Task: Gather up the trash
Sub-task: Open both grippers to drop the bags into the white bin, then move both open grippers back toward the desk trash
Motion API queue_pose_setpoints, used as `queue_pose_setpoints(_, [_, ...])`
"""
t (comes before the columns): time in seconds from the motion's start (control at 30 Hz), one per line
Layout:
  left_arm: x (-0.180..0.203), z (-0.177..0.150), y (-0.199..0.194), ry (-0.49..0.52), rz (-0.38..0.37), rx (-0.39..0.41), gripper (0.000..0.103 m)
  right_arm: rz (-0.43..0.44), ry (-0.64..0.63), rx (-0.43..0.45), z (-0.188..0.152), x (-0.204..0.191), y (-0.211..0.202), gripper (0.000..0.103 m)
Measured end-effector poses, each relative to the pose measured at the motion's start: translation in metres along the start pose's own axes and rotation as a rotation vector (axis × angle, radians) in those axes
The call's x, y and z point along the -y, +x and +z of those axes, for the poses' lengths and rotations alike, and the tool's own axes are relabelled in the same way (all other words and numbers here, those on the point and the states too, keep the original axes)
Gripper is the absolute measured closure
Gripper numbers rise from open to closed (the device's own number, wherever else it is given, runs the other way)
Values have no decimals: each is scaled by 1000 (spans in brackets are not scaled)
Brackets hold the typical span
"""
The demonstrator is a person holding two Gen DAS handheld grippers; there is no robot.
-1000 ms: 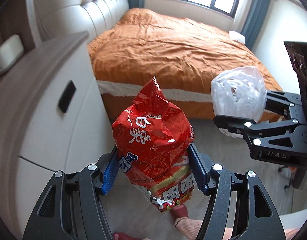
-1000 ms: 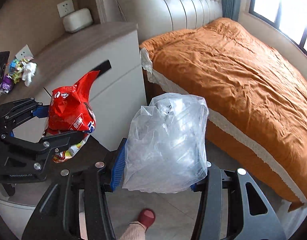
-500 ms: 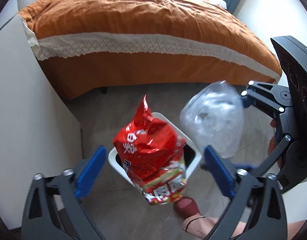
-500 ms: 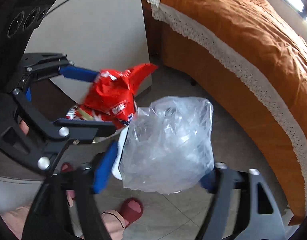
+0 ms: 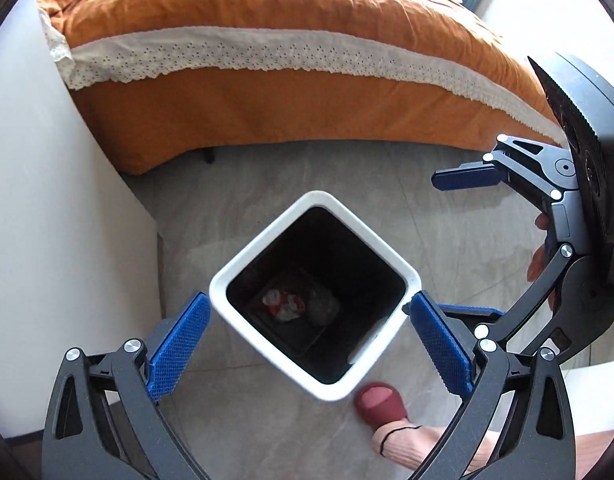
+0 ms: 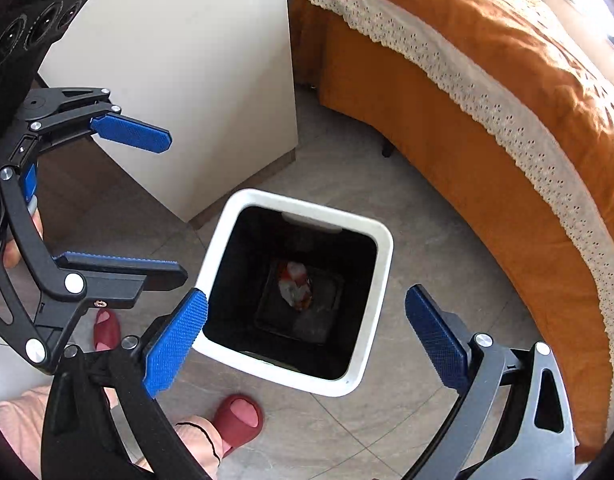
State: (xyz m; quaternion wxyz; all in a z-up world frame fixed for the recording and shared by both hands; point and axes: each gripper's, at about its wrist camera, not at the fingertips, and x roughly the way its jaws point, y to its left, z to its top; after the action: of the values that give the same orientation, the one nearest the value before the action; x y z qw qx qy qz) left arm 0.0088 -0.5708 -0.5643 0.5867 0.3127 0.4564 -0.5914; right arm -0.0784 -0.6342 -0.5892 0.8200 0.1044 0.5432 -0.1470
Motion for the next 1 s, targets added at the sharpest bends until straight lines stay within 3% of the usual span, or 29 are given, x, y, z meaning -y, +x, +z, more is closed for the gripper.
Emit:
queue_pose_setpoints(0.4, [2,14,-144,-163,29,148,5,-57,27,127,49,-41,-120,5])
queue_pose_setpoints(0.6, [-1,7,-230,-254,77,259,5,-57,48,221,77,-70,-185,5])
queue_pose_setpoints(1.0, [-20,-25,-381,-368,220,416,5,4,-53,365,123,-148,-289,5])
